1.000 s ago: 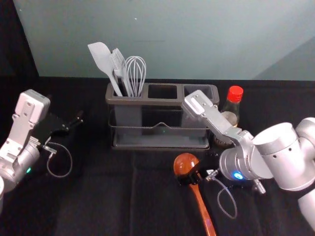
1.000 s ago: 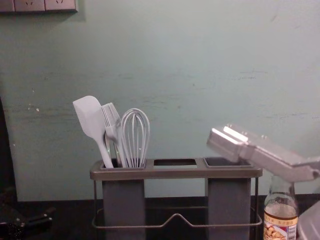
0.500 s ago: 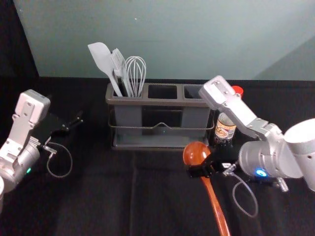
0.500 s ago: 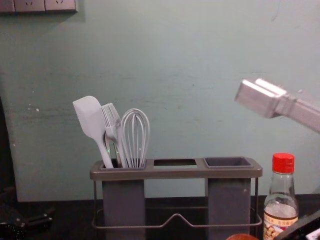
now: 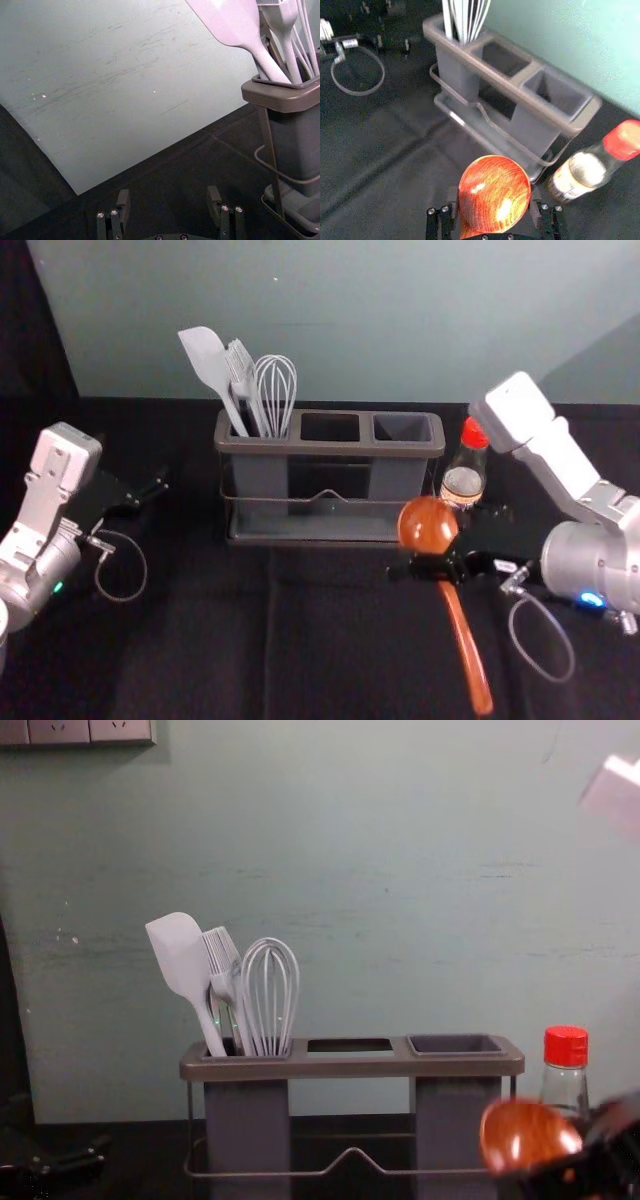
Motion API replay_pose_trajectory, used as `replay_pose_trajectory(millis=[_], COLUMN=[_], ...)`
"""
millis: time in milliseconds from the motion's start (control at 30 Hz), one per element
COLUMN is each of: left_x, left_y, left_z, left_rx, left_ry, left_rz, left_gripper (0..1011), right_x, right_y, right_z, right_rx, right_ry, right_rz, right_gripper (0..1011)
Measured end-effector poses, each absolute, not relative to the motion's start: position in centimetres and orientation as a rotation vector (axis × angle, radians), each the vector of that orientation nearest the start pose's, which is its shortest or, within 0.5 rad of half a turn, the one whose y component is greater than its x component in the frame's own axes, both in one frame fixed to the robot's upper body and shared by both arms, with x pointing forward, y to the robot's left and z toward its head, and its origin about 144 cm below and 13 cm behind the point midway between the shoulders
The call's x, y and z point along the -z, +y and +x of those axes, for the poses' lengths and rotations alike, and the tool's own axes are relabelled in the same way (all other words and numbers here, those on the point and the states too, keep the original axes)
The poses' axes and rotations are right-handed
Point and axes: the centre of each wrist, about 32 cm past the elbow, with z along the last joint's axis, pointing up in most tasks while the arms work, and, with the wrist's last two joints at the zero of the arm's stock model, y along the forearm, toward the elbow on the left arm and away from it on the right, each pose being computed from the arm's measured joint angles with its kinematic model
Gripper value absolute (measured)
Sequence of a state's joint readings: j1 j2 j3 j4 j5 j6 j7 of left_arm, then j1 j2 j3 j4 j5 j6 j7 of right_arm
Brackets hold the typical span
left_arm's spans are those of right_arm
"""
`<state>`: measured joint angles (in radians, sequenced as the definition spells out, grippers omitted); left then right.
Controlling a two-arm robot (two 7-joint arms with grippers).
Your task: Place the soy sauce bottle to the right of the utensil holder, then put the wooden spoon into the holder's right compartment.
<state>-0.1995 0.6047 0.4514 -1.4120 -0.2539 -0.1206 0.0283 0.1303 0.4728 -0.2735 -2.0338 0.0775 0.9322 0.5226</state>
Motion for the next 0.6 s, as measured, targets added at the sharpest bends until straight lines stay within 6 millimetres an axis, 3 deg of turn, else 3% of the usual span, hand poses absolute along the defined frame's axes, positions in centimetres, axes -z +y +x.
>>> replay_pose_trajectory(millis=[367, 600], left_x=[-114.0, -114.0], left_y=[31.0, 31.0], left_z=[48.9, 48.9], left_rx=[-1.248, -1.248], left_ry=[-0.285, -0.285], left_rz=[0.304, 0.304], left_gripper=[1005, 1005], right_x=[-129.1, -128.5], right_y=[-24.8, -25.4], right_z=[41.6, 41.2], right_rx=[0.946, 0.974], right_ry=[-0.072, -0.104], right_rz=[-0.399, -0.330], right_gripper=[844, 843])
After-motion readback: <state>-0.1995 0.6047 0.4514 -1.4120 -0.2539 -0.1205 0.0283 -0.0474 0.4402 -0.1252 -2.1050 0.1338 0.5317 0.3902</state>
